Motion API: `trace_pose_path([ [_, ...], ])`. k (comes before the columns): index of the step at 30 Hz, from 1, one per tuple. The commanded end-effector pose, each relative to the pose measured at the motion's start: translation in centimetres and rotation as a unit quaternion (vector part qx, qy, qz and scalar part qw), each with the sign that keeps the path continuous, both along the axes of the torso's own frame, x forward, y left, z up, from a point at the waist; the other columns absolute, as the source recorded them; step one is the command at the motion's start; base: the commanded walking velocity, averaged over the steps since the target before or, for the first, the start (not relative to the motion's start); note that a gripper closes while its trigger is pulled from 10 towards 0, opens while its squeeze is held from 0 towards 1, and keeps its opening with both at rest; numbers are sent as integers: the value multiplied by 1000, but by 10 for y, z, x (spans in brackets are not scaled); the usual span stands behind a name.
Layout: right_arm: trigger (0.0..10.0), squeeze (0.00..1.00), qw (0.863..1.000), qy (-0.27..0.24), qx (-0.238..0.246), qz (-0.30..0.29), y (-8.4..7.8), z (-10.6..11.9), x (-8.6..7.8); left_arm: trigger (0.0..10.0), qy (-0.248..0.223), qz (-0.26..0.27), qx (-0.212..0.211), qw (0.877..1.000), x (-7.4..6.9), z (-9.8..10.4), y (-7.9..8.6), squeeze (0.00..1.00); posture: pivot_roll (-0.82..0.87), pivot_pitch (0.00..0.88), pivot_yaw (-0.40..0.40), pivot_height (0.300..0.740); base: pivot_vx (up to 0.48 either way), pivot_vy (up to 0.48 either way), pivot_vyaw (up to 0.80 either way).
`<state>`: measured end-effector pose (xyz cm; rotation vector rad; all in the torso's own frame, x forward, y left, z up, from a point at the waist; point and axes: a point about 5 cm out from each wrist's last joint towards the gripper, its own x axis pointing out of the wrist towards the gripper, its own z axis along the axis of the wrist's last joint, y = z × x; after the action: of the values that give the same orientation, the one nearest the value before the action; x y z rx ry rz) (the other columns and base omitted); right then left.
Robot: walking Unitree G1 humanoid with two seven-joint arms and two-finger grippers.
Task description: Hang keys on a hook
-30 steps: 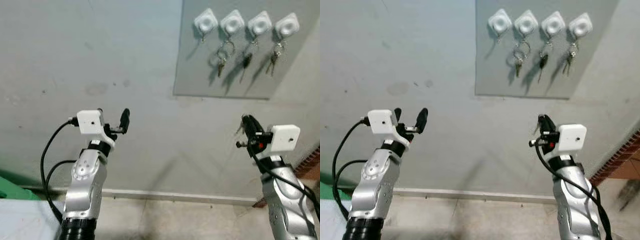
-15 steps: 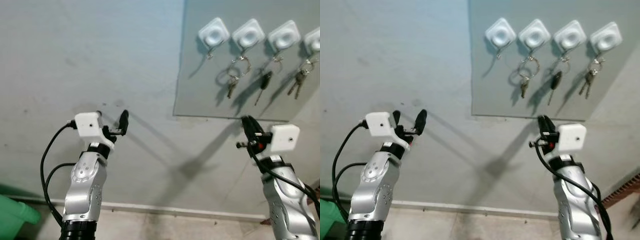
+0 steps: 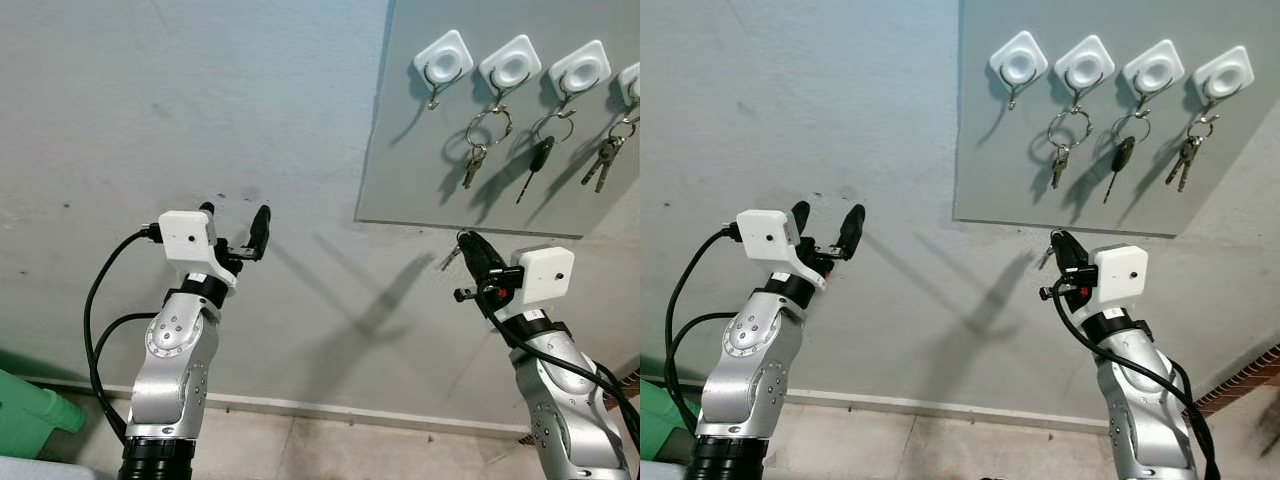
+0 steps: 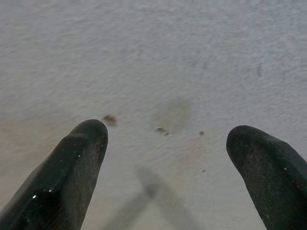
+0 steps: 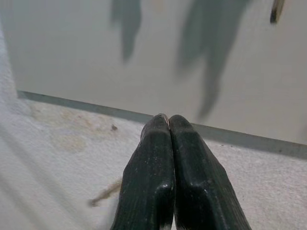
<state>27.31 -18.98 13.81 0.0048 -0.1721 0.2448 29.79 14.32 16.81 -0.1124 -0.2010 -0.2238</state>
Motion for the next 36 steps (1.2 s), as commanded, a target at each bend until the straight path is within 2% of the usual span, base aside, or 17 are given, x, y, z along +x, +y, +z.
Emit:
trace_pose_path([
  [1, 10000, 0, 1000, -8, 1, 22, 3, 7, 2, 10000, -18, -29, 17, 999, -5, 8, -9, 0, -29, 95, -25, 740, 0, 0, 0],
  [4, 10000, 0, 999, -9, 1, 39, 6, 9, 2, 10000, -27, -44, 23, 998, -8, 11, -15, 0, -29, 95, -25, 740, 0, 0, 0],
  [8, 10000, 0, 996, -10, 2, 84, 15, 12, -2, 10000, -54, -108, 46, 992, -22, 16, -34, 0, -28, 102, -29, 740, 0, 0, 0],
  [16, 10000, 0, 985, -12, 20, 172, 33, 19, -14, 10000, -72, -175, 46, 981, -38, 21, -52, 0, -31, 106, -30, 740, 0, 0, 0],
  [23, 10000, 0, 973, -46, 54, 222, 47, 43, -16, 10000, -99, -188, 41, 976, -36, 42, -55, 0, -30, 104, -27, 740, 0, 0, 0],
  [26, 10000, 0, 970, -62, 58, 226, 49, 51, -16, 10000, -110, -191, 40, 975, -35, 48, -54, 0, -29, 100, -25, 740, 0, 0, 0],
  [36, 10000, 0, 965, -114, 77, 222, 49, 76, -16, 10000, -111, -193, 46, 974, -32, 48, -55, 0, -39, 91, -15, 740, 0, 0, 0],
])
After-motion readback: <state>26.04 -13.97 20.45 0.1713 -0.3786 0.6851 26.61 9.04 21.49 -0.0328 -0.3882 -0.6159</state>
